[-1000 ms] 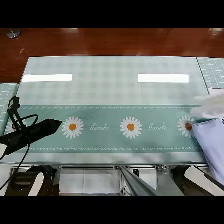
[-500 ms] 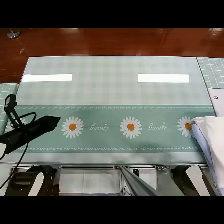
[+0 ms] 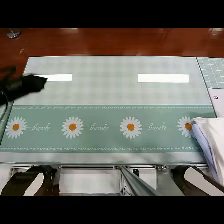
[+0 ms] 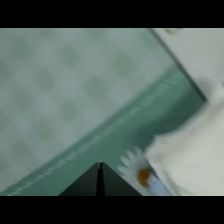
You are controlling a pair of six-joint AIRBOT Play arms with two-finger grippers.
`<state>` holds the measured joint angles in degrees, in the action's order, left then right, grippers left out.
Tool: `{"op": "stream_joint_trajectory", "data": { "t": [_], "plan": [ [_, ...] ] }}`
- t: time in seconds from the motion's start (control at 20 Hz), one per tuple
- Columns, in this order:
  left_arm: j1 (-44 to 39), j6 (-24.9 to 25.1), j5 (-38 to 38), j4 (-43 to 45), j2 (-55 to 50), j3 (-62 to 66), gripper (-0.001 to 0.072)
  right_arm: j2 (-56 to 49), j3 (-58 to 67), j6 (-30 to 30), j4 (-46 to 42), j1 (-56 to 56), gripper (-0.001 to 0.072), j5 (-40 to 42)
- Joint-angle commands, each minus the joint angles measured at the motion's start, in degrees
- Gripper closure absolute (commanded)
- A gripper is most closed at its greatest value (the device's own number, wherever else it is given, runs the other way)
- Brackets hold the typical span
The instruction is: Fold the shirts.
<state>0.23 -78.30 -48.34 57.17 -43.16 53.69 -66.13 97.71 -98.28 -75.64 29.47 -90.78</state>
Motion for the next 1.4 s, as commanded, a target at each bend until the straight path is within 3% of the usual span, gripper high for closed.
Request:
{"op": "stream_joint_trajectory", "data": {
  "t": [0.0, 0.1, 0.2, 0.35, 0.5, 1.35],
  "plan": [
    [-4.31, 2.67, -9.51, 0.09, -14.45, 21.27, 0.0676, -6.03, 4.9, 1.88, 2.64, -22.18, 0.069, 14.4],
    [-7.45, 0.92, -10.75, 3.41, -19.34, 23.17, 0.0676, -10.27, 4.33, 2.97, -3.3, -33.57, 0.0691, 14.25],
    [-9.66, -4.7, -10.88, 9.14, -23.21, 19.67, 0.0676, -14.14, -1.14, 3.78, -9.42, -41.59, 0.0692, 14.62],
    [-9.68, -9.29, -10.64, 13.68, -26.38, 10.69, 0.0675, -17.66, -15.76, 1.25, -13.7, -44.96, 0.0692, 20.0],
    [-8.0, -9.42, -9.81, 16.44, -26.45, 7.1, 0.0675, -18.1, -24.63, -3.04, -15.13, -42.45, 0.0692, 23.76],
    [-6.34, -9.44, -8.9, 17.44, -26.91, 8.11, 0.0674, -17.51, -24.92, -3.02, -14.86, -41.66, 0.0691, 23.28]
  ]
}}
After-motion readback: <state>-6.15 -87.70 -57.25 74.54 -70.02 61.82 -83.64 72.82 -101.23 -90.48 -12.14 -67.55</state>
